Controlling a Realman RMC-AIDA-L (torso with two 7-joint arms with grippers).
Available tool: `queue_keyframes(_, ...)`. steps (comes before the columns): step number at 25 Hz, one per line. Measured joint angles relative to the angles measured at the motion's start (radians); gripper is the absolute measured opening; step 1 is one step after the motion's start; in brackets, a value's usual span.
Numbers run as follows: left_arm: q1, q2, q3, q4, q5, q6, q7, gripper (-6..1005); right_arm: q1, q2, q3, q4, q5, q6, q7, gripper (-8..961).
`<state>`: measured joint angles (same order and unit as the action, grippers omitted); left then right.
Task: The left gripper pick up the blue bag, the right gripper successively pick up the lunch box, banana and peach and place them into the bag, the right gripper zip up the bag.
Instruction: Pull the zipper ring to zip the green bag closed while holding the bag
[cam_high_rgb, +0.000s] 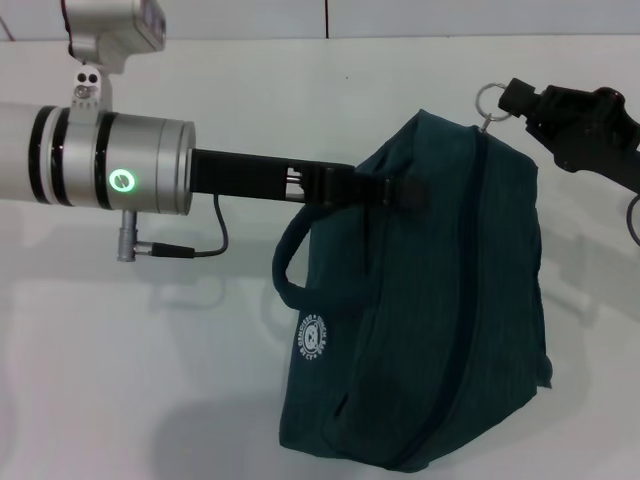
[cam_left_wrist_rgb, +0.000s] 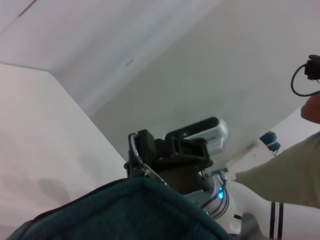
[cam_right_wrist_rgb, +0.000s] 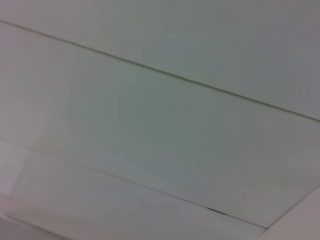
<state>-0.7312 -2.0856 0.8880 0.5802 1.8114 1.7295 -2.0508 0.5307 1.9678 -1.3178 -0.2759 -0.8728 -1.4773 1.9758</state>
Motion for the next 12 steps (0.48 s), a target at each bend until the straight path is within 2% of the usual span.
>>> queue_keyframes(12,-0.003,0.0,0.051,0.006,-0.039,0.033,0.032,49,0.0,-0.005,0.002,0.005,0.001,0.011,0.056,37)
